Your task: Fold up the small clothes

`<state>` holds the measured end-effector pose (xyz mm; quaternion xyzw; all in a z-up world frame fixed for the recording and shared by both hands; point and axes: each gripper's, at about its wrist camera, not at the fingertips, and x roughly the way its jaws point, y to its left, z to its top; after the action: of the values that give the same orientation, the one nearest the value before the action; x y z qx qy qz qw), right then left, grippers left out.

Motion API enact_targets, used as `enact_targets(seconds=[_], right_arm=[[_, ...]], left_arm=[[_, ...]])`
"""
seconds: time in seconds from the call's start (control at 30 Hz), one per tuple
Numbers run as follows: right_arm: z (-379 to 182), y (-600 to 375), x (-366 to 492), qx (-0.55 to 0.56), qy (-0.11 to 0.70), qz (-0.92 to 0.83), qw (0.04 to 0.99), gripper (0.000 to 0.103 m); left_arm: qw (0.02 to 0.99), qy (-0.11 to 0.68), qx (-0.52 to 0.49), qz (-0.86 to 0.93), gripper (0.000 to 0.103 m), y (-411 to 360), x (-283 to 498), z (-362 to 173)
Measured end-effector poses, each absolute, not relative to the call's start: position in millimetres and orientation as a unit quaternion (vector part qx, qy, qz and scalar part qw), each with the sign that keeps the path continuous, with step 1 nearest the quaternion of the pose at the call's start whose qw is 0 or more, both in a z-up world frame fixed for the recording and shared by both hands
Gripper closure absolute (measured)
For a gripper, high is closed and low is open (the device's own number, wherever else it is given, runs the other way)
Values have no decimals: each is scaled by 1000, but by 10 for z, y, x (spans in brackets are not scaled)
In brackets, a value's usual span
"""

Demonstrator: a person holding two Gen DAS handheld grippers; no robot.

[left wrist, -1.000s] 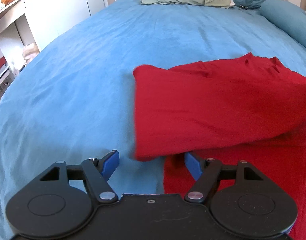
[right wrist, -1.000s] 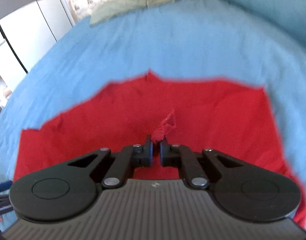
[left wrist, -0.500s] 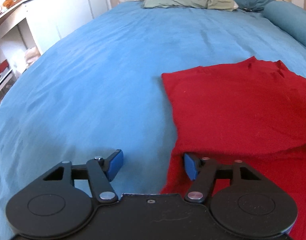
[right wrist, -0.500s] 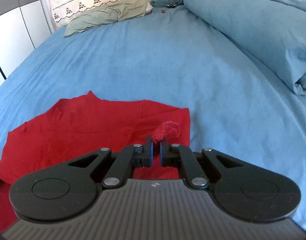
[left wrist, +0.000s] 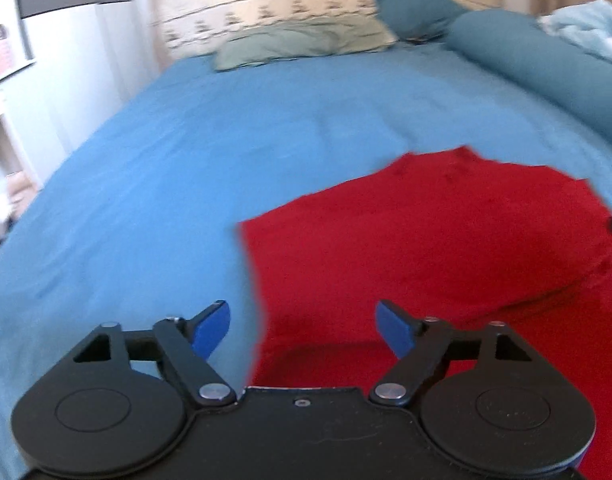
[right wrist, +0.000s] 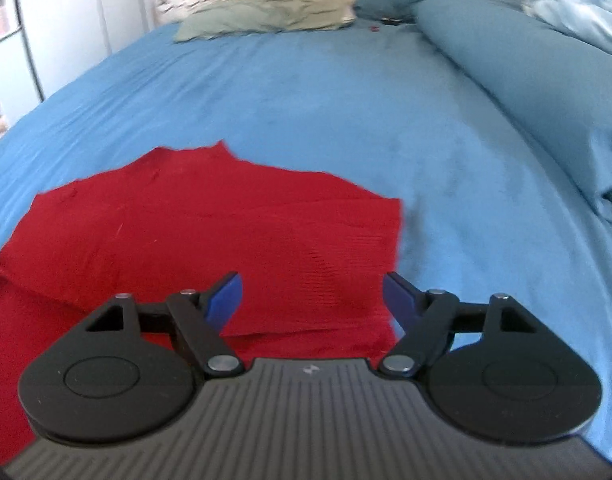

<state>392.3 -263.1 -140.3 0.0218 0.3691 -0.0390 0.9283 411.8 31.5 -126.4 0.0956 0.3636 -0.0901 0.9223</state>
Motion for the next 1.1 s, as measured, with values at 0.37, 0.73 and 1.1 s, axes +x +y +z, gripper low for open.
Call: enact_targets(seconds=[0.37,0.73,1.1], right_arm=[[-1915,-2798,3923,79,346,-42,934,9],[-1187,-2820,3197,75,248,6,966,3],[-179,-2723,1338,93,247,28,964,0]], left_arm=[[914,389,51,-103,14,193,4191,-1804],[948,303,67,-70,1,190,3705,-1167],[953,294,14,-75,0,601,2031,-157]])
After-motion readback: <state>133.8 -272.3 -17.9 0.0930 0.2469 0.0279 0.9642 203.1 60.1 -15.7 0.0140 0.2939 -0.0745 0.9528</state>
